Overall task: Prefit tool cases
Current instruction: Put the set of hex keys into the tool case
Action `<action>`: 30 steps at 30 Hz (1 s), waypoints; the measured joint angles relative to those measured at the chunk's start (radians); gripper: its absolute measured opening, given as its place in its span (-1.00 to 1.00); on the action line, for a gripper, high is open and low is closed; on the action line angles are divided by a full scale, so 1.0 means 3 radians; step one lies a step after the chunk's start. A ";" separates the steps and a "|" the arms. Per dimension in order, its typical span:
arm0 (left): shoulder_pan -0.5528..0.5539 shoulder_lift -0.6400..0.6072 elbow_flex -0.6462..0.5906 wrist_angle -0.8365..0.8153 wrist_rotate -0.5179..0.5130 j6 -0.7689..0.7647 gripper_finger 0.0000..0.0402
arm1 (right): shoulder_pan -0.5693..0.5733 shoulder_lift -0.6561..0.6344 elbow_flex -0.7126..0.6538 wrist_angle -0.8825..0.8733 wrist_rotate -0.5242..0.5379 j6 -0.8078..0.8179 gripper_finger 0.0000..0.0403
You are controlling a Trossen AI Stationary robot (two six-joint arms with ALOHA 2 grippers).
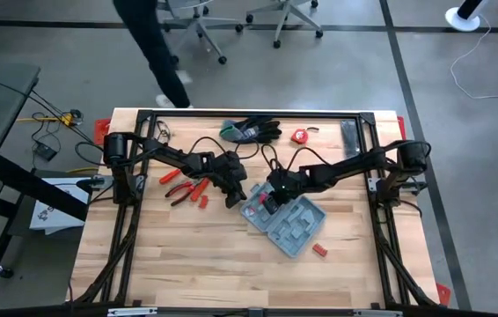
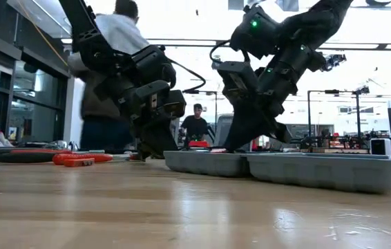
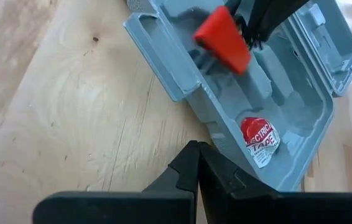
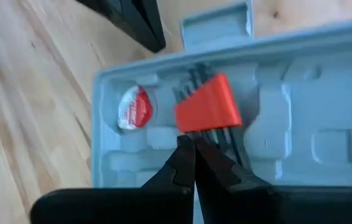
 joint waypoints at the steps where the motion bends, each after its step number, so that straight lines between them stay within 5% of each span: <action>1: 0.0000 0.0000 0.0000 0.0000 0.0000 0.0000 -1.00 | -0.0003 -0.0030 0.0000 0.0020 0.0032 0.0003 -1.00; 12: 0.0000 0.0001 0.0001 0.0009 -0.0001 0.0001 -1.00 | 0.0007 -0.0193 0.0001 -0.0384 0.0197 -0.0075 -1.00; 22: -0.0003 0.0003 0.0001 0.0008 0.0005 -0.0025 -1.00 | -0.0148 0.0171 0.0002 0.0344 -0.0054 -0.0014 -1.00; 30: -0.0004 -0.0010 0.0001 0.0017 0.0011 -0.0028 -1.00 | -0.0122 -0.0238 0.0000 -0.0150 0.0062 -0.0100 -1.00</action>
